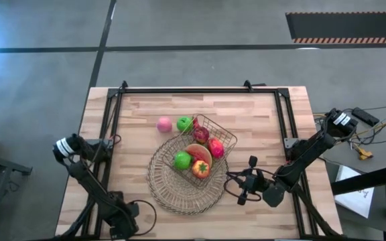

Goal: Build produce basket
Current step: Put the lime into the gold wire basket, then put the peach into the gold wire basket

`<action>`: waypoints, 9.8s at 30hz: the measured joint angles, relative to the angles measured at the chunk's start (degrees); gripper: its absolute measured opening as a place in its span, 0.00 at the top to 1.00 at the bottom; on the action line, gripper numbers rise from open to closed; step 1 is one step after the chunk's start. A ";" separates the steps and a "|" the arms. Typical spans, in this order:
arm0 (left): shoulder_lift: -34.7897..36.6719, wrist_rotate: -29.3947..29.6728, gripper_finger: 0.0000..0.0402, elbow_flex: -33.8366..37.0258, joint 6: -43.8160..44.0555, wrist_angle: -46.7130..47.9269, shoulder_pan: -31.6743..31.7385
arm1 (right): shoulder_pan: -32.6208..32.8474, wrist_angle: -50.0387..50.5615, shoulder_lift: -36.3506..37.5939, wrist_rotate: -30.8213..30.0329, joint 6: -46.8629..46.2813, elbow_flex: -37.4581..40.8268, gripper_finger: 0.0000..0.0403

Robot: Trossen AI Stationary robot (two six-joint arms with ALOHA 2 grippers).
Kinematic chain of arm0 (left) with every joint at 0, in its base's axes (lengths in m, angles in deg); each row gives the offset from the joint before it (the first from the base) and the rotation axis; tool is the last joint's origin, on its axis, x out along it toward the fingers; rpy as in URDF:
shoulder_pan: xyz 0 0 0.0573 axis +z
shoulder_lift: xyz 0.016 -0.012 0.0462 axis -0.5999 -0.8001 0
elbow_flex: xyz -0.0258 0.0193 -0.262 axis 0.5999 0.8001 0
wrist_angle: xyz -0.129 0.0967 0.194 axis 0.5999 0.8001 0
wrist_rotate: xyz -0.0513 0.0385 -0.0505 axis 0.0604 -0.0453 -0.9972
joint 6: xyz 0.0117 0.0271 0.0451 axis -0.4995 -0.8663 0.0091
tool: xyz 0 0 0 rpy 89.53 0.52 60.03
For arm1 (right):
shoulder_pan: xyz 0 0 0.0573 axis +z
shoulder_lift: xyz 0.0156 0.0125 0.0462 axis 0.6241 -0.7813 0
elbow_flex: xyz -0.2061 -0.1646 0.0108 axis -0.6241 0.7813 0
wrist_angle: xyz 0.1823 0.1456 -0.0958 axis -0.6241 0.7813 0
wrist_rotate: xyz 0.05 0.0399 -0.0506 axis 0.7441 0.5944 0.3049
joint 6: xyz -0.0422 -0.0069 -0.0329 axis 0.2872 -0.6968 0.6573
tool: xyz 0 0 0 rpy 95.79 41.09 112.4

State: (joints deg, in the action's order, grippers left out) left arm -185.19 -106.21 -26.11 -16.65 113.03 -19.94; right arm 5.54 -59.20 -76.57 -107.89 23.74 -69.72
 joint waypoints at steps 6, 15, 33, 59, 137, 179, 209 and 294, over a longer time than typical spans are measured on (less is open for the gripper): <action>-0.19 -0.36 0.32 0.09 -4.24 1.34 1.20 | -0.26 0.00 0.00 0.00 0.00 0.01 0.98; 3.34 6.56 0.52 -0.32 -11.68 5.49 6.08 | -0.33 -0.01 0.00 0.00 -0.04 0.01 0.98; 22.47 37.29 0.52 -14.64 -56.89 -11.55 34.60 | -0.33 0.02 0.00 0.00 -2.91 0.03 0.98; 0.45 2.32 0.36 -10.65 -64.02 -20.29 53.76 | -0.33 0.04 0.00 0.00 -4.76 0.86 0.98; 24.63 20.03 0.06 27.82 -63.75 -40.70 90.89 | -0.33 -0.39 0.00 -0.07 -9.27 1.04 0.98; 39.63 14.46 0.25 31.27 -57.96 -64.25 82.33 | -0.33 -0.02 0.00 0.07 -10.51 1.12 0.98; 18.54 23.90 0.19 25.37 -74.82 -96.27 48.97 | -19.28 15.20 -1.80 25.60 -4.84 -18.25 0.34; 21.59 57.44 0.06 9.18 -93.01 -58.43 37.27 | -31.92 54.97 -7.73 37.81 -15.61 -36.77 0.28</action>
State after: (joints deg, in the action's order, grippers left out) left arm -163.60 -48.77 -16.93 -109.66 54.60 17.32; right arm -26.38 -4.23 -84.30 -70.09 8.14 -106.49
